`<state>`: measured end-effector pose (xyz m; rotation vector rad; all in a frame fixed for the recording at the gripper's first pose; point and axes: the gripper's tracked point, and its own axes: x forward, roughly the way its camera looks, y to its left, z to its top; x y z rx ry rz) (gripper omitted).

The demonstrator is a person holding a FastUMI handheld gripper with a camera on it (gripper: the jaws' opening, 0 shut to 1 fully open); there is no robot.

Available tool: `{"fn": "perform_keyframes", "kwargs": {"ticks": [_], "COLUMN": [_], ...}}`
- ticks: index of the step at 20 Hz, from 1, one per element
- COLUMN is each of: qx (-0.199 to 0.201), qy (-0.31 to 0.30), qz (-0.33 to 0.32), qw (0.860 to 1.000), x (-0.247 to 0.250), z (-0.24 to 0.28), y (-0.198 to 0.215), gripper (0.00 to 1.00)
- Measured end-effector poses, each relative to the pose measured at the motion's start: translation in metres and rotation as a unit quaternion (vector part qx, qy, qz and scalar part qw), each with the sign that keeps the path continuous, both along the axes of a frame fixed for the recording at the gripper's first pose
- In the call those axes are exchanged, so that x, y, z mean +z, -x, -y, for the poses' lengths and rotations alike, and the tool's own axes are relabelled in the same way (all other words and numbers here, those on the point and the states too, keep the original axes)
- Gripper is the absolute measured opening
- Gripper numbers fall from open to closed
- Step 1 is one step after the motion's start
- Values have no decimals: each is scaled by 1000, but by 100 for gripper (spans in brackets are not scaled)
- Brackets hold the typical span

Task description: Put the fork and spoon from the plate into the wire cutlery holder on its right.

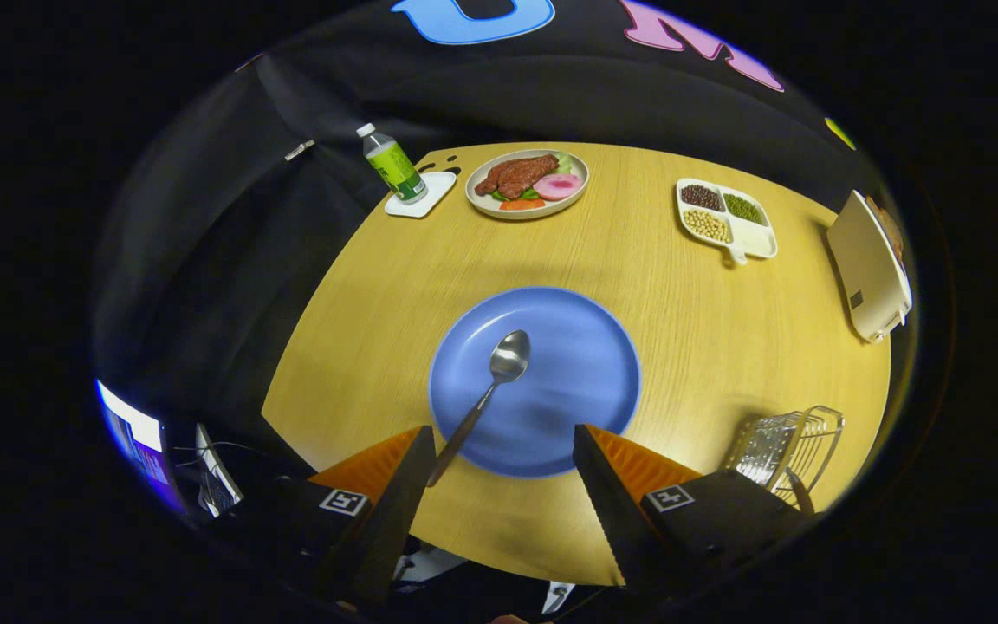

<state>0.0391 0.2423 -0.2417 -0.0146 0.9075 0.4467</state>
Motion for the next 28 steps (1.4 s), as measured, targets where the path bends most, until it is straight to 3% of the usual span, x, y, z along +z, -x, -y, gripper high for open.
{"fn": "perform_keyframes", "kwargs": {"ticks": [5, 9, 13, 16, 17, 20, 23, 24, 28], "qx": [-37, -48, -51, -62, -62, -71, -67, -71, -25], "qy": [3, 3, 6, 8, 9, 16, 9, 8, -19], "qz": [-61, -86, -106, -119, -124, -133, -148, -147, -150], "qw": [997, 995, 993, 991, 990, 988, 987, 987, 988], "x": [-50, -68, -80, -89, -91, -94, -100, -101, -96], "z": [-20, -24, -33, -34, -33, -26, -24, -22, -30], "y": [-14, -13, -12, -13, -12, -11, -10, -12, -6], "gripper": [98, 78, 77, 56, 56, 26, 28, 14, 8]}}
